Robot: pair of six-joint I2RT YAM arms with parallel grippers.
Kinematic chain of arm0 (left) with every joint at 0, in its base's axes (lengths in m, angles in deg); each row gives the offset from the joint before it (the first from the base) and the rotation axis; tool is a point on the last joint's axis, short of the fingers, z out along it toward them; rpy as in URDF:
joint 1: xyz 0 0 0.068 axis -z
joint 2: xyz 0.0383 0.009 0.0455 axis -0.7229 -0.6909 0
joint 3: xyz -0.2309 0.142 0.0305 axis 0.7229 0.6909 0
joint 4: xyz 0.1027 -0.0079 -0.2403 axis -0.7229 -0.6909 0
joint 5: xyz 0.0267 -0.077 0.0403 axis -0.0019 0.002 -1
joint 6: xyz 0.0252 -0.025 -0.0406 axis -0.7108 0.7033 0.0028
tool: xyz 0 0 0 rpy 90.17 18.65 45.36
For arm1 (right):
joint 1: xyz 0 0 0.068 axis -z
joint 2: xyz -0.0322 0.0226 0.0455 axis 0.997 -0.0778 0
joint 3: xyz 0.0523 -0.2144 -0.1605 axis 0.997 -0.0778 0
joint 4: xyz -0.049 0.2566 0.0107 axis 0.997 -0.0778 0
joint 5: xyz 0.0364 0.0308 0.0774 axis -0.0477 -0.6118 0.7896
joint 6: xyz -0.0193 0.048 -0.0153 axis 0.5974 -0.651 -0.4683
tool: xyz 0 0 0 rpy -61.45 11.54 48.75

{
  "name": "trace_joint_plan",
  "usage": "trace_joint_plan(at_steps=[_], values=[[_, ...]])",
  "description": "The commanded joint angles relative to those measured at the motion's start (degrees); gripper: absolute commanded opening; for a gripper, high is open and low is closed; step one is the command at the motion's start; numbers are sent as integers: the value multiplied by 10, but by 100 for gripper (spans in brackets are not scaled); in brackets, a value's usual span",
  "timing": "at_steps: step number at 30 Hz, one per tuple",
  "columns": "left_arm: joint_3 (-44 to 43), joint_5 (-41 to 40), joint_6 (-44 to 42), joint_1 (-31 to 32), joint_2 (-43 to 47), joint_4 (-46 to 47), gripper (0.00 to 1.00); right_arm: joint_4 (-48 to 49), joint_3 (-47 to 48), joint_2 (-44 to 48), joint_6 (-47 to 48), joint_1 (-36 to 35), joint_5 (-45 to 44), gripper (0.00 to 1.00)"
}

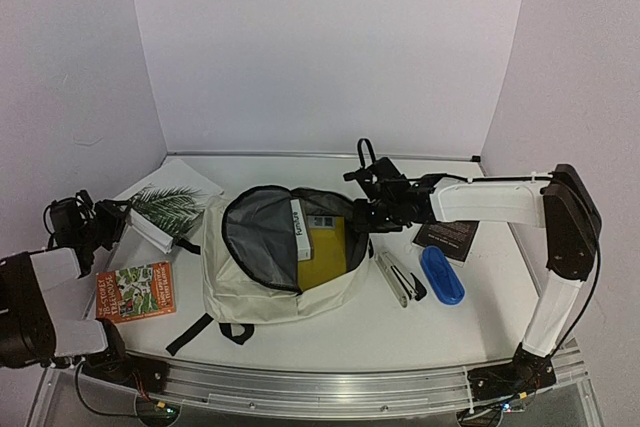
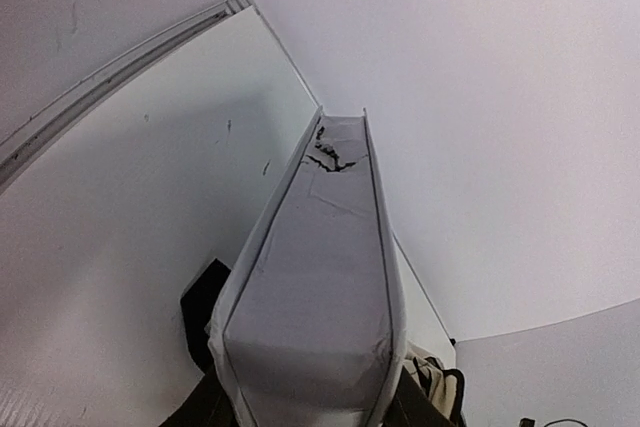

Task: Pack the student bag
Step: Pick up the book from the center of the board.

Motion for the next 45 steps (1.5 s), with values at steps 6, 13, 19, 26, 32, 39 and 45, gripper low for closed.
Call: trace_joint_plan(at_steps=[6,13,19,26,32,39,45], values=[[-109,47,-47,-2,145,-169,31,5,30,18,17,3,-21,63],[-165,137,-39,-1,158,-183,28,3,37,74,35,45,7,91],[-241,192,-39,58,133,-204,29,19,51,123,84,93,103,98],[-316,225,-64,208,61,-181,29,44,79,171,124,148,291,98],[-358,289,-80,277,7,-153,29,63,98,200,128,184,504,98],[-378,301,-69,344,-38,-95,30,73,90,180,109,181,658,98],[-396,311,-57,383,-80,-43,30,73,67,163,115,170,662,98]])
